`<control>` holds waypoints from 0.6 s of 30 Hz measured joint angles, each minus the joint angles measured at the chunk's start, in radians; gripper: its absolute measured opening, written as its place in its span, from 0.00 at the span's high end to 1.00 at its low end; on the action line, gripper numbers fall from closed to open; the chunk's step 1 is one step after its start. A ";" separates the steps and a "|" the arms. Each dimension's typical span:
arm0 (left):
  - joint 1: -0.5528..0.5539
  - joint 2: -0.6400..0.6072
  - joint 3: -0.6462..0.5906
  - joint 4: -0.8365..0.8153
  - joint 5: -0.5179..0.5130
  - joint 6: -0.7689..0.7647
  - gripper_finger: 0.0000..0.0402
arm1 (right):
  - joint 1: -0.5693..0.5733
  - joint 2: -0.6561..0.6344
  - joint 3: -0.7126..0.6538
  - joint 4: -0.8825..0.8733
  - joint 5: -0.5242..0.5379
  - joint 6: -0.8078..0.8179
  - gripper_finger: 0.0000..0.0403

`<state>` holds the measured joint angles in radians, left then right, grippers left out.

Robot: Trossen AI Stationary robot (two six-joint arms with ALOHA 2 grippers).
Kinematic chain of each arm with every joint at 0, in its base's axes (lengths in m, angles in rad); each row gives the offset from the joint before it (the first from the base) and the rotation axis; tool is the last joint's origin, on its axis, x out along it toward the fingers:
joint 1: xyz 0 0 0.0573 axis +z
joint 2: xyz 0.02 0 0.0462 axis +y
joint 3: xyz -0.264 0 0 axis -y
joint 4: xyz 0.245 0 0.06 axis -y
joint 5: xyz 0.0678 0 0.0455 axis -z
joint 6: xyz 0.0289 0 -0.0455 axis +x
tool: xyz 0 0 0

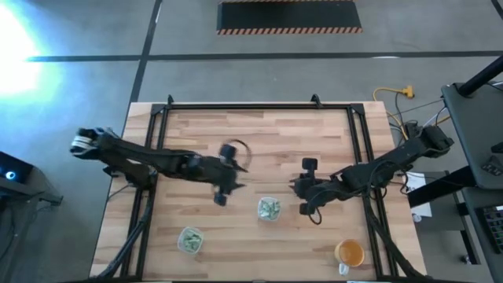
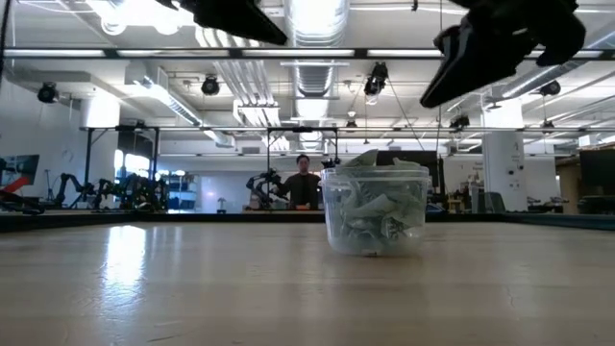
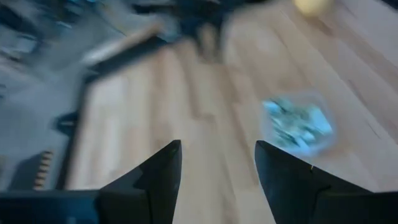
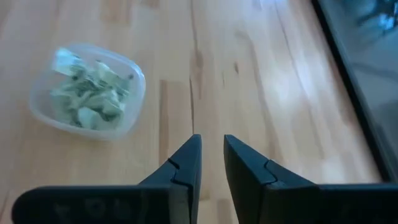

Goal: Pick and place items into bin
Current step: Return to Home Position

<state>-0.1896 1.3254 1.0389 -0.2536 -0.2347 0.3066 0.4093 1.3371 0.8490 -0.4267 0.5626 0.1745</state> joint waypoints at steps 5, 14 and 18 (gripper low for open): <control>0.004 -0.237 -0.239 0.245 -0.072 -0.022 0.53 | 0.005 -0.042 -0.007 0.089 0.016 -0.130 0.86; 0.007 -0.610 -0.552 0.472 -0.089 -0.042 0.53 | -0.097 -0.185 -0.087 0.331 -0.178 -0.397 0.88; 0.007 -0.721 -0.620 0.483 -0.116 -0.042 0.53 | -0.228 -0.298 -0.173 0.460 -0.465 -0.433 0.89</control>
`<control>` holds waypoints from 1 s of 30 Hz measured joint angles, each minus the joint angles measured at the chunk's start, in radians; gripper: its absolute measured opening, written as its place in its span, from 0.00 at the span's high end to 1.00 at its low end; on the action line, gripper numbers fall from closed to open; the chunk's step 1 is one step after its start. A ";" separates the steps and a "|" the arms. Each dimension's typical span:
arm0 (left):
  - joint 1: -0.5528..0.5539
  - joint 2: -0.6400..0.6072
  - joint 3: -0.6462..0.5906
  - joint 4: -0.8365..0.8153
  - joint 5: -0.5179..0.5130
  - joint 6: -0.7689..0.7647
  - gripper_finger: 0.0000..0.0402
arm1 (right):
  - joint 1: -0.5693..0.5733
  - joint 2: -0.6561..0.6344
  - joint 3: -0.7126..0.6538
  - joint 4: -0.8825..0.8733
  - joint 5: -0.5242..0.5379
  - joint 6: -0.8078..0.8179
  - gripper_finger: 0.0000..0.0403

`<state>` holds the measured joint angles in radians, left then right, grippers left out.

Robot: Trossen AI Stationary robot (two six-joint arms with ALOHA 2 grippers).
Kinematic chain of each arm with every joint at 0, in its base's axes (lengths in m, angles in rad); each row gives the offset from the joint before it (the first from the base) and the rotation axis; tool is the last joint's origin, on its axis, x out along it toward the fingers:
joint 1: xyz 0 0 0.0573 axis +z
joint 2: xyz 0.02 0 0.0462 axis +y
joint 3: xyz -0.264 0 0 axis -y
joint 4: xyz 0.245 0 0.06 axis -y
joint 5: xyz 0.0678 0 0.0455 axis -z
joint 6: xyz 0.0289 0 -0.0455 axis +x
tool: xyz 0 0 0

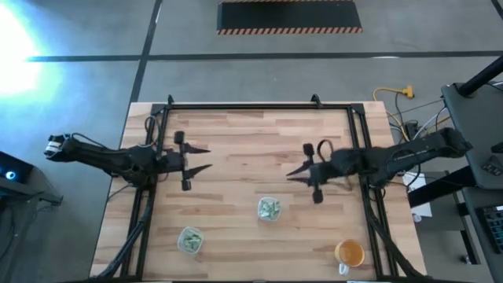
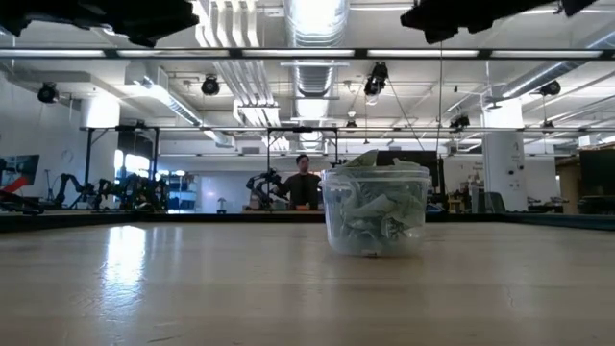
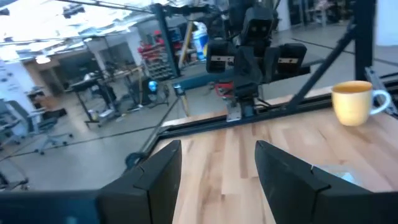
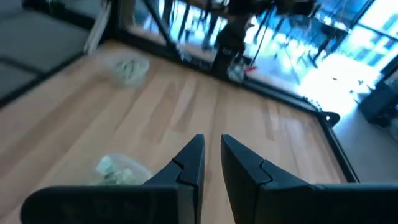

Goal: Pick and place items into bin
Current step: Return to Home Position

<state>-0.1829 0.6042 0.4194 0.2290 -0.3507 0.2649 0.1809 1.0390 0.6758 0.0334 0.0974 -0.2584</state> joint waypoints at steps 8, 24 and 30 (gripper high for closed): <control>0.000 -0.133 -0.113 -0.005 -0.070 0.002 0.53 | -0.195 -0.150 -0.259 0.292 -0.129 0.105 0.89; 0.000 -0.368 -0.326 -0.002 -0.124 -0.052 0.53 | -0.223 -0.162 -0.526 0.613 -0.132 0.226 0.89; 0.000 -0.468 -0.383 -0.013 -0.123 -0.064 0.53 | -0.224 -0.163 -0.589 0.749 -0.124 0.209 0.89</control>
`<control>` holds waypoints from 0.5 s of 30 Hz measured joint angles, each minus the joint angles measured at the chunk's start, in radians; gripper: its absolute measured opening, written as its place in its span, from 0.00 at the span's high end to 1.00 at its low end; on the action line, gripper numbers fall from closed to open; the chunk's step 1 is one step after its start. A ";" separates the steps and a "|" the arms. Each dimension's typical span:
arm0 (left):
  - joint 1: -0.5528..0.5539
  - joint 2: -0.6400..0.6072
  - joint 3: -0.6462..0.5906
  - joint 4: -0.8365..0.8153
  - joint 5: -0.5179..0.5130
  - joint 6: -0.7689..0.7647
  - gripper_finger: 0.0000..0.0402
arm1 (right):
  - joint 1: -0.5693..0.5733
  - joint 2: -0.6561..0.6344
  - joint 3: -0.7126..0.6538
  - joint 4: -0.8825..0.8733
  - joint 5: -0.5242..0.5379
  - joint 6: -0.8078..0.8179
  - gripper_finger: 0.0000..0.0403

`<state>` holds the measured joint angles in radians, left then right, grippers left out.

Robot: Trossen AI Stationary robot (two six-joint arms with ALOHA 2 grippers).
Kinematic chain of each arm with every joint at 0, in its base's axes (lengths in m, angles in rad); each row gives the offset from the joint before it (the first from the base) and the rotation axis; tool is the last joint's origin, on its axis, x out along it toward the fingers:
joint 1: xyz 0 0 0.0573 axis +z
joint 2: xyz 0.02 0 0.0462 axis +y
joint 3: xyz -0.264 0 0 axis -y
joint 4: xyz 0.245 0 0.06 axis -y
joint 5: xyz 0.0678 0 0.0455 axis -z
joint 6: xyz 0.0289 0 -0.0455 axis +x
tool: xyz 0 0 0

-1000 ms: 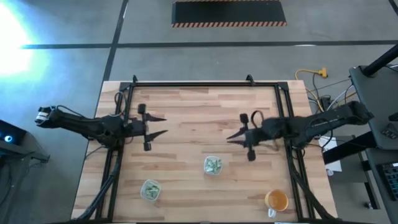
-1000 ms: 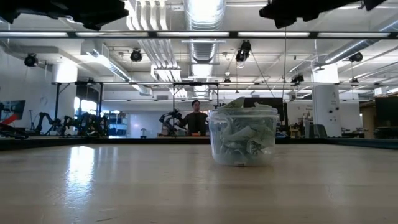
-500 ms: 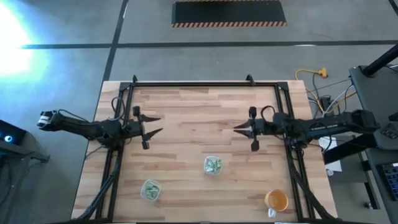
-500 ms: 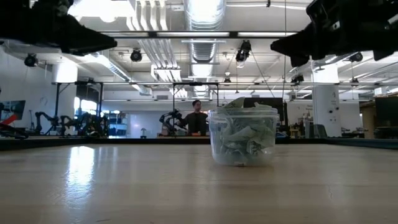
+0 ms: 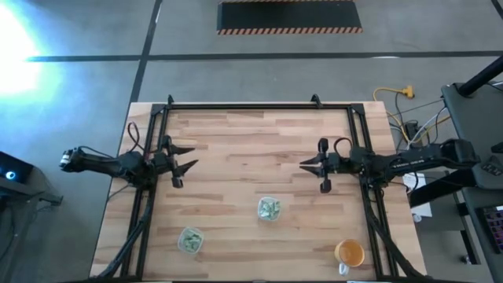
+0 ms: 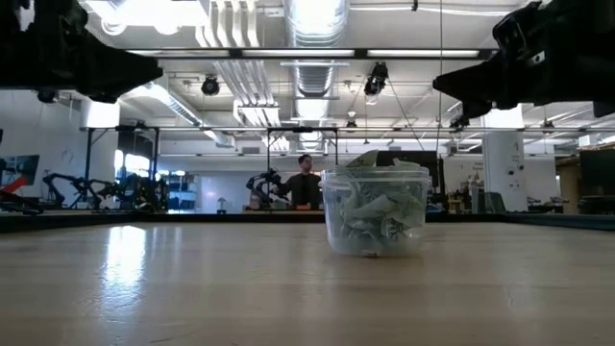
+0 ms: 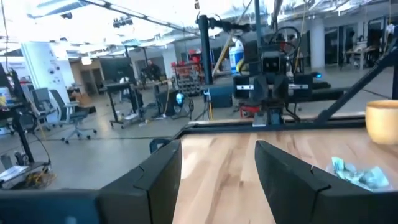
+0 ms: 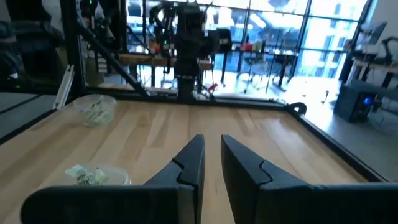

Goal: Pick and place items into bin
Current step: Return to Home Position

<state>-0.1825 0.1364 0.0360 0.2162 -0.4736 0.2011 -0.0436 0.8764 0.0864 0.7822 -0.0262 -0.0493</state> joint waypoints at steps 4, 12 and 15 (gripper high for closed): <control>0.000 -0.062 -0.004 -0.096 0.000 -0.023 0.53 | -0.030 0.000 -0.069 0.116 0.000 0.018 0.89; 0.000 -0.108 -0.001 -0.205 0.002 -0.037 0.53 | -0.124 0.002 -0.078 0.108 -0.228 0.026 0.89; 0.003 -0.110 0.002 -0.204 0.000 -0.026 0.53 | -0.181 0.001 -0.078 0.105 -0.236 0.019 0.89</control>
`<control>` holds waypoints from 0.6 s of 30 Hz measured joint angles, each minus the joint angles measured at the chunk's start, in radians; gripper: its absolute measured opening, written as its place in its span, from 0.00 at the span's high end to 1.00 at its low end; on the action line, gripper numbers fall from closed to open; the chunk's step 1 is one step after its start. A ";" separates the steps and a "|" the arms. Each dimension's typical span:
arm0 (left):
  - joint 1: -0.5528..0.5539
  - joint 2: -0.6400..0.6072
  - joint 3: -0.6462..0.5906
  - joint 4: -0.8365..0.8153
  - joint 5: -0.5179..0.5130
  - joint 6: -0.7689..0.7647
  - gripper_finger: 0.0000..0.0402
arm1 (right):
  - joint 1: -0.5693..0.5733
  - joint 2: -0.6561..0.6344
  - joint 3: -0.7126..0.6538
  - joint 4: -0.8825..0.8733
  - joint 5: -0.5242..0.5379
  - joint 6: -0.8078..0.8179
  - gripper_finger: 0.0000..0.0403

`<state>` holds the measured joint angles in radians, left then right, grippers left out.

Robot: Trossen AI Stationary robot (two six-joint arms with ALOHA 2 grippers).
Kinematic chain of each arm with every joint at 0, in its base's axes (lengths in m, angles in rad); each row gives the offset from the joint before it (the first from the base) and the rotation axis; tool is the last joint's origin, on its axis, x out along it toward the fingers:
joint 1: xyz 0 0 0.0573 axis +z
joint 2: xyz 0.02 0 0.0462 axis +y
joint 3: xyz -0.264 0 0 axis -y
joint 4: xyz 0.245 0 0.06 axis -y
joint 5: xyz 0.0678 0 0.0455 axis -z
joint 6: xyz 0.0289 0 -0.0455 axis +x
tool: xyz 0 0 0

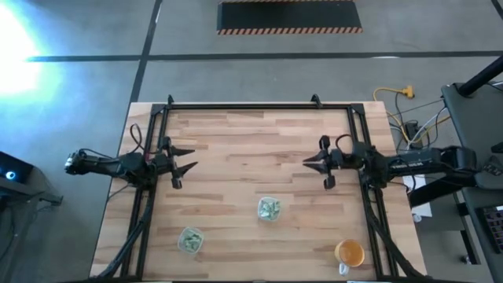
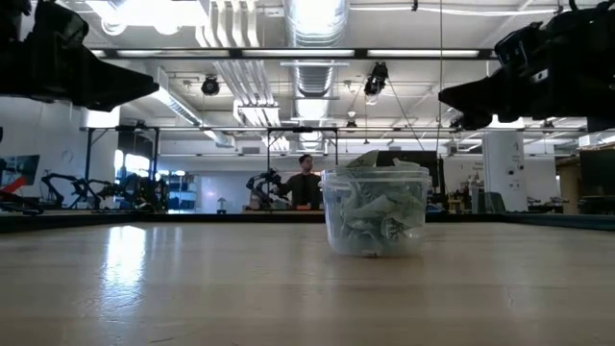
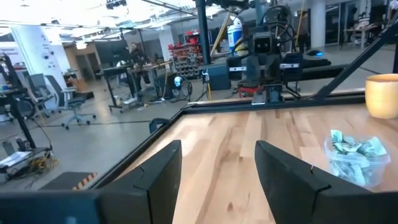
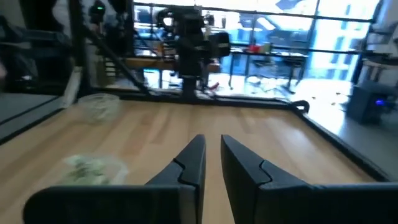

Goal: Pick and place items into bin
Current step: Return to Home Position

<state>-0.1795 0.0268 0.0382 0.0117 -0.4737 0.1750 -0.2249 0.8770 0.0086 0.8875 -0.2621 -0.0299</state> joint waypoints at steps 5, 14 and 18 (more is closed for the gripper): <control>0.000 0.001 0.000 -0.014 0.000 -0.015 0.53 | -0.009 -0.061 0.000 0.014 -0.009 -0.052 0.89; 0.000 0.001 0.004 -0.039 0.001 -0.038 0.53 | 0.029 -0.317 0.000 -0.195 -0.003 -0.088 0.89; 0.000 0.001 0.004 -0.036 0.001 -0.030 0.53 | 0.034 -0.429 0.000 -0.308 -0.001 -0.080 0.89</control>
<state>-0.1795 0.0278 0.0422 -0.0241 -0.4727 0.1448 -0.1913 0.4484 0.0090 0.5795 -0.2630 -0.1104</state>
